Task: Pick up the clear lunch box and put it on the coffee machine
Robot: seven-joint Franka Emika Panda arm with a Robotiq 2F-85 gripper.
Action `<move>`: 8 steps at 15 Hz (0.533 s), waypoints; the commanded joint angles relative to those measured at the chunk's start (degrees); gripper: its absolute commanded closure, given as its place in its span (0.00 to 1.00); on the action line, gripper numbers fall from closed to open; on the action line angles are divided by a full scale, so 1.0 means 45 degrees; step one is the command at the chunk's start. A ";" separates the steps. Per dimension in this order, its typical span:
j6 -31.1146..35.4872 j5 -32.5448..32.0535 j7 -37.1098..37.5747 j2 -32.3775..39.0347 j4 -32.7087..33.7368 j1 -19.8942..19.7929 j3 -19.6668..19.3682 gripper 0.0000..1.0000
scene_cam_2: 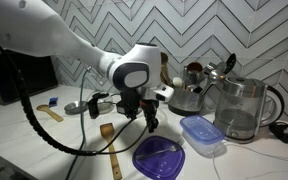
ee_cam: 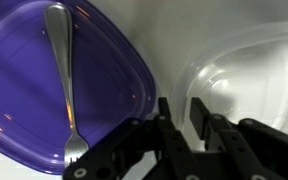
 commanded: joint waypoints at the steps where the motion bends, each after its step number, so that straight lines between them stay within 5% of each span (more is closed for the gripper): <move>1: 0.0017 -0.0242 0.0385 0.0387 0.0344 0.0052 -0.0075 0.74; 8: 0.0019 -0.0322 0.0563 0.0564 0.0438 0.0090 -0.0097 0.79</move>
